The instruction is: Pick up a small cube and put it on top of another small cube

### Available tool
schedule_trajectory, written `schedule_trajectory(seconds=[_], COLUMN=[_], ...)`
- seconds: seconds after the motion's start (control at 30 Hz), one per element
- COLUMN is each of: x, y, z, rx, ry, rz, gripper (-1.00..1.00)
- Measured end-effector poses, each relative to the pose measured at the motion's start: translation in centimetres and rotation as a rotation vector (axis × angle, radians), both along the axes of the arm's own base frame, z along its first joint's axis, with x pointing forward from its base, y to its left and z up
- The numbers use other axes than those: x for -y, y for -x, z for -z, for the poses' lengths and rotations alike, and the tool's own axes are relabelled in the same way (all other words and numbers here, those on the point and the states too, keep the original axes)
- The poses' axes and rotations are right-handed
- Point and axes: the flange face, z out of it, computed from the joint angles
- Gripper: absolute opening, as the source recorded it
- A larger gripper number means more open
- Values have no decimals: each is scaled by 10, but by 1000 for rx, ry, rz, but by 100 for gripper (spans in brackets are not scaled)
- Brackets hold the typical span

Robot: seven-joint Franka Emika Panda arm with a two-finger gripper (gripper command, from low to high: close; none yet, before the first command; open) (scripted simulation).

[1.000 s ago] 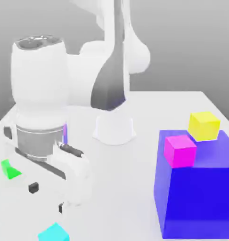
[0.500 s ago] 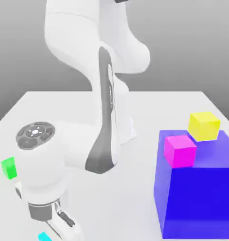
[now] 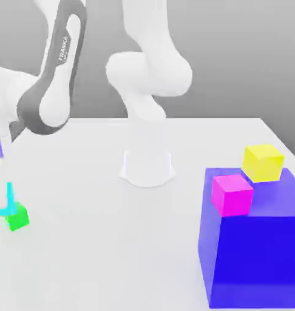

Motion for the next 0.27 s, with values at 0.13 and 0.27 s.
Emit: schedule_trajectory(seconds=[0.13, 0.27], x=[-17, -17], y=[-17, -17], z=[40, 50], rx=[4, 4], ry=[-3, -3], rz=[-62, -63], gripper=[-100, 100])
